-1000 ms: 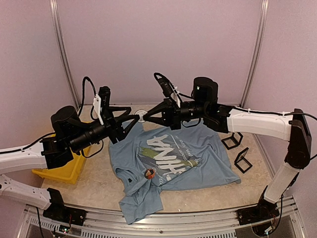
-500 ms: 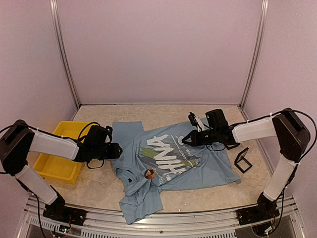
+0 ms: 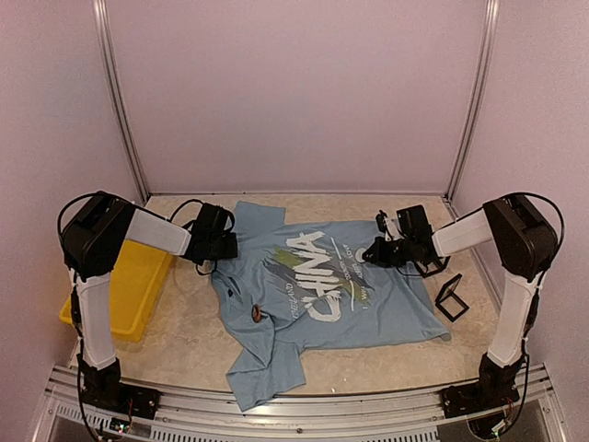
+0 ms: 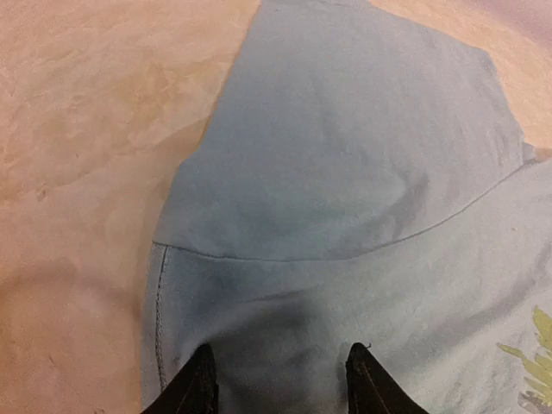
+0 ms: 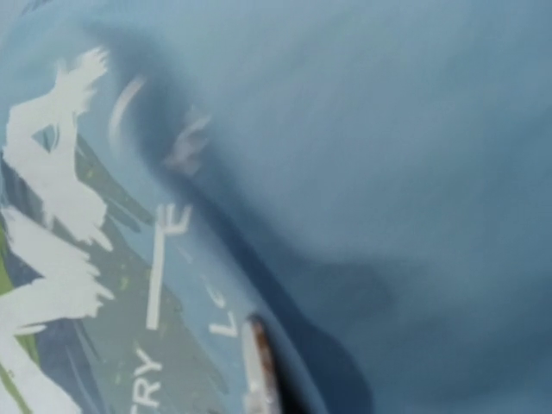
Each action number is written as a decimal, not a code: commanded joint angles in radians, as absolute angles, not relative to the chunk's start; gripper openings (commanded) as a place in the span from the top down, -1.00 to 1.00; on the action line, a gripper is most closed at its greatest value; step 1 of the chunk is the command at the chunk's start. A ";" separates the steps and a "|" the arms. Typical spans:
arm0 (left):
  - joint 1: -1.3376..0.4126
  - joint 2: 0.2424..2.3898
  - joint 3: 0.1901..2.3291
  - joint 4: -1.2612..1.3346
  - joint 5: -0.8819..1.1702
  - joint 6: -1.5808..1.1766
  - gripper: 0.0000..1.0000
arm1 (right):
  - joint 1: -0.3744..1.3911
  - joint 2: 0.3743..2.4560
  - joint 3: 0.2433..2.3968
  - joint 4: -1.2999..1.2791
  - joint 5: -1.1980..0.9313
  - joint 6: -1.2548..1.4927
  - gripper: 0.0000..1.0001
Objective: Pin the brooch onto the clothing
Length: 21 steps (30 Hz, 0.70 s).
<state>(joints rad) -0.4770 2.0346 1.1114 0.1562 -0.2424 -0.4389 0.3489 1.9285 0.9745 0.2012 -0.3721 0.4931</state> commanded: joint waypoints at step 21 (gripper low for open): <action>-0.831 1.575 0.871 -0.169 -0.292 -0.304 0.08 | 0.653 1.739 1.092 -0.026 -0.327 0.192 1.00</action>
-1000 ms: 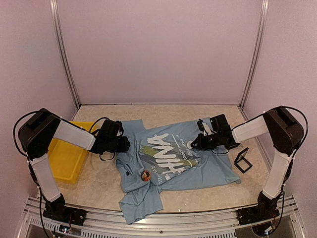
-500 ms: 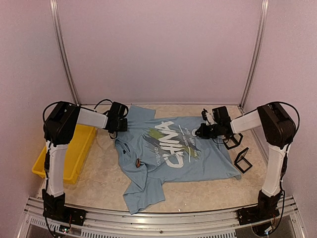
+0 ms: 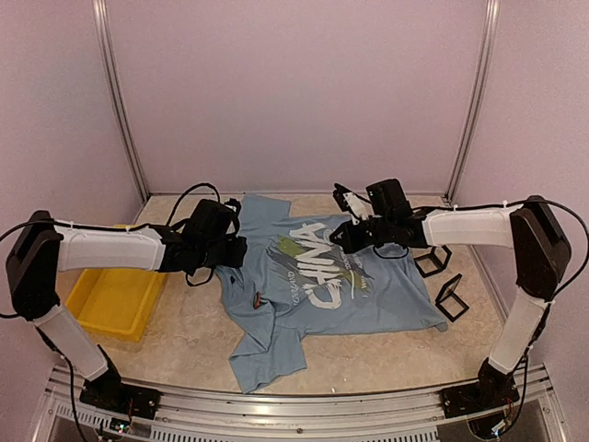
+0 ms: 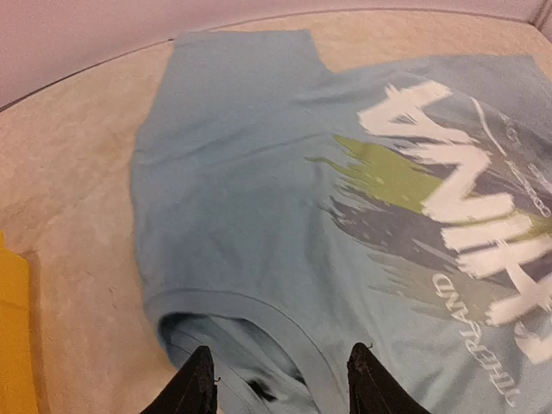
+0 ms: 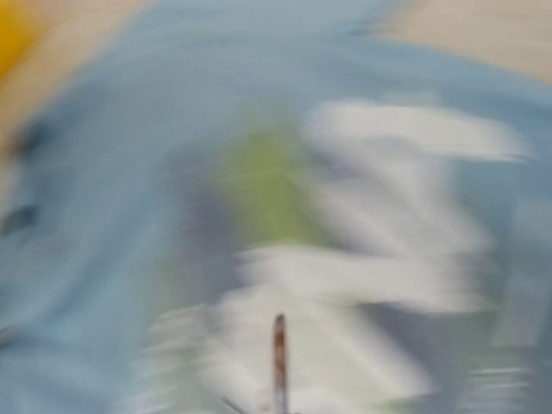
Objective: Pin the brooch onto the clothing
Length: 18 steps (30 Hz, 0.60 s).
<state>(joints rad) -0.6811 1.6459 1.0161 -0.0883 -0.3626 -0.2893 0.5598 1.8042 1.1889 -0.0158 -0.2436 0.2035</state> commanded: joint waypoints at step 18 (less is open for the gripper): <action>-1.054 1.771 0.910 -0.292 -0.212 -0.254 0.14 | 0.789 1.713 0.767 0.048 -0.290 0.391 1.00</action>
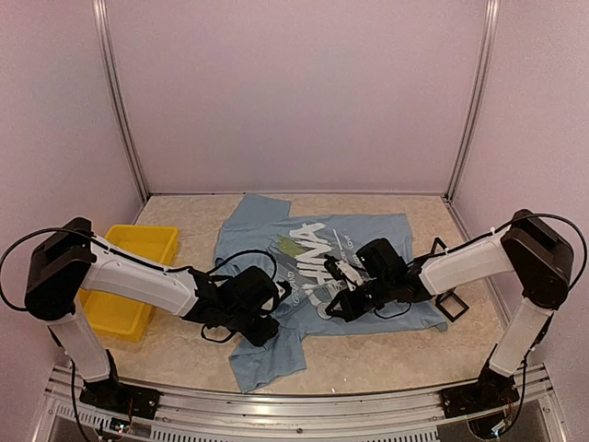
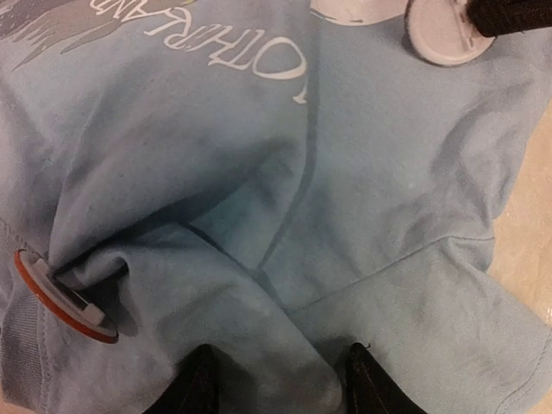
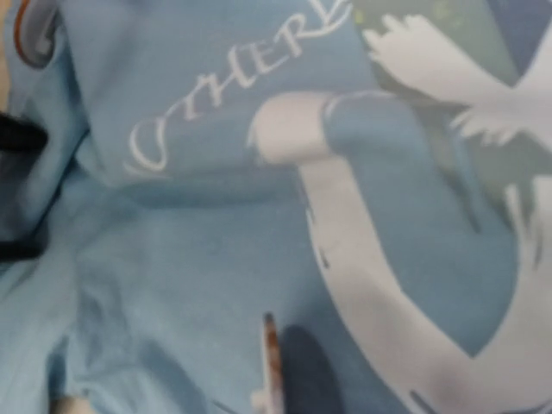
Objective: Pin the brooch onto the clothing
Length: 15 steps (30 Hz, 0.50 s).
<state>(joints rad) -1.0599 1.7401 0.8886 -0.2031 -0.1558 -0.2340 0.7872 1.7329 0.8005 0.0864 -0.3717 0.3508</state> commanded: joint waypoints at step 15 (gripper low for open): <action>-0.809 1.538 0.672 -0.279 -0.085 -0.437 -0.22 | 0.730 1.647 0.696 -0.177 -0.109 0.438 1.00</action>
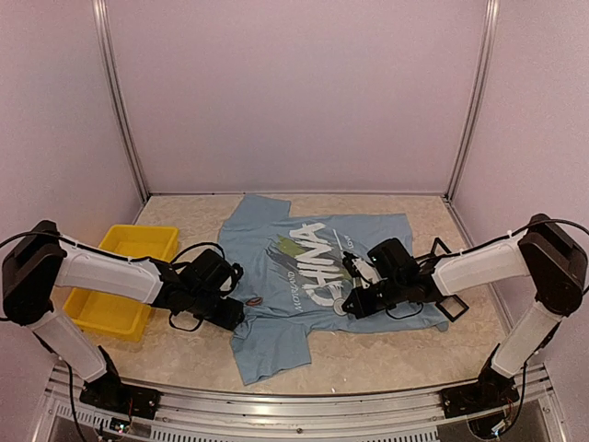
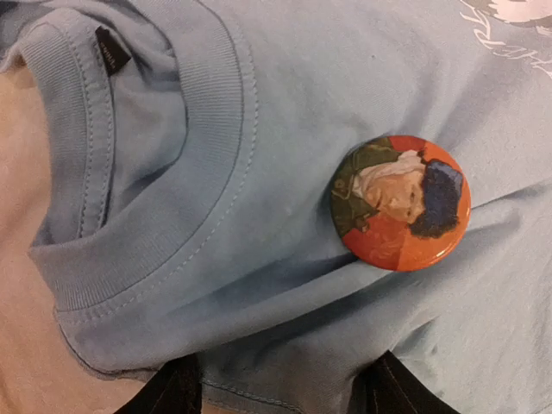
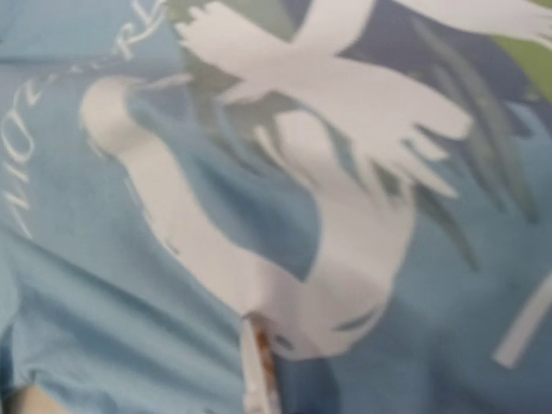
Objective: Pin the brooch onto the clothing
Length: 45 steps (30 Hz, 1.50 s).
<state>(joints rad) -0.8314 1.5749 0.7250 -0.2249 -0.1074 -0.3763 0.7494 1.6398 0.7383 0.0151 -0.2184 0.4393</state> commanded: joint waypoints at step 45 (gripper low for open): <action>-1.261 1.759 1.068 -0.498 0.301 0.027 0.72 | 0.790 1.484 0.890 -0.130 -0.227 0.223 1.00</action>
